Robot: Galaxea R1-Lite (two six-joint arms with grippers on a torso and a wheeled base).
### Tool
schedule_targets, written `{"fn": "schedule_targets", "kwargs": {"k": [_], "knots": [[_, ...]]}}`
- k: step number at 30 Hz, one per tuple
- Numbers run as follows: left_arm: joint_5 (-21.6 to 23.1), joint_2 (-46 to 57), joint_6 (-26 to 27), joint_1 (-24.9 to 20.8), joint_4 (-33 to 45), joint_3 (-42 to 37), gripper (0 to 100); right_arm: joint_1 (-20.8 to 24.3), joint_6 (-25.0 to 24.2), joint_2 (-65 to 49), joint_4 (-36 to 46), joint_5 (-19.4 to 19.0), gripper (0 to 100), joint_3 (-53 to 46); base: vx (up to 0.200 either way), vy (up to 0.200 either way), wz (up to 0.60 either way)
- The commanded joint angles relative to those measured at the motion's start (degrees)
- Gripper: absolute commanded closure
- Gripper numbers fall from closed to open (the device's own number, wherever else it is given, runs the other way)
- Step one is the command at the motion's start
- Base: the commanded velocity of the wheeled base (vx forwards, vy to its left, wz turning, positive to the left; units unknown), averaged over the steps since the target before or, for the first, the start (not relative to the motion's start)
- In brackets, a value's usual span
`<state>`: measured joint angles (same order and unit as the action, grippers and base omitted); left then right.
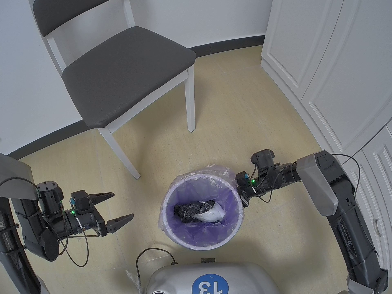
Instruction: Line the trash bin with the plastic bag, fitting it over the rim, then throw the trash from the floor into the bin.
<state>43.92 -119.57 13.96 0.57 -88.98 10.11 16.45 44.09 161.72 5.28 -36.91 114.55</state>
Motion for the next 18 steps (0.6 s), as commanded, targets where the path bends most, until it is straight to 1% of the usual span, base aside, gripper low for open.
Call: {"fn": "schedule_targets", "kwargs": {"k": [1, 4, 6, 8, 10, 14, 18], "knots": [[0.0, -0.1, 0.0, 0.2, -1.0, -0.1, 0, -0.4, 0.2, 0.3, -0.2, -0.1, 100, 0.0, 0.000, 0.000, 0.00], [0.0, -0.1, 0.0, 0.2, -1.0, -0.2, 0, -1.0, 0.3, -0.2, -0.4, -1.0, 100, 0.0, 0.000, 0.000, 0.00], [0.0, -0.1, 0.0, 0.6, -1.0, -0.4, 0, -1.8, 0.2, -2.1, -0.4, -4.1, 100, 0.0, 0.000, 0.000, 0.00], [0.0, 0.1, 0.0, 0.7, -1.0, -0.4, 0, -2.4, 0.1, -3.3, -0.5, -6.2, 100, 0.0, 0.000, 0.000, 0.00], [0.0, 0.6, 0.0, 0.7, -1.0, -1.1, 0, -3.7, -0.1, -5.5, -1.0, -8.7, 100, -2.8, 0.000, 0.000, 0.00], [0.0, 2.0, 0.0, 0.7, -1.0, -2.1, 0, -7.0, -0.1, -7.6, -5.2, -9.7, 100, -9.2, 0.000, 0.000, 0.00], [0.0, 2.1, 0.0, 0.6, -1.0, -1.8, 0, -9.0, -0.1, -8.4, -9.2, -9.8, 100, -14.0, 0.000, 0.000, 0.00]]}}
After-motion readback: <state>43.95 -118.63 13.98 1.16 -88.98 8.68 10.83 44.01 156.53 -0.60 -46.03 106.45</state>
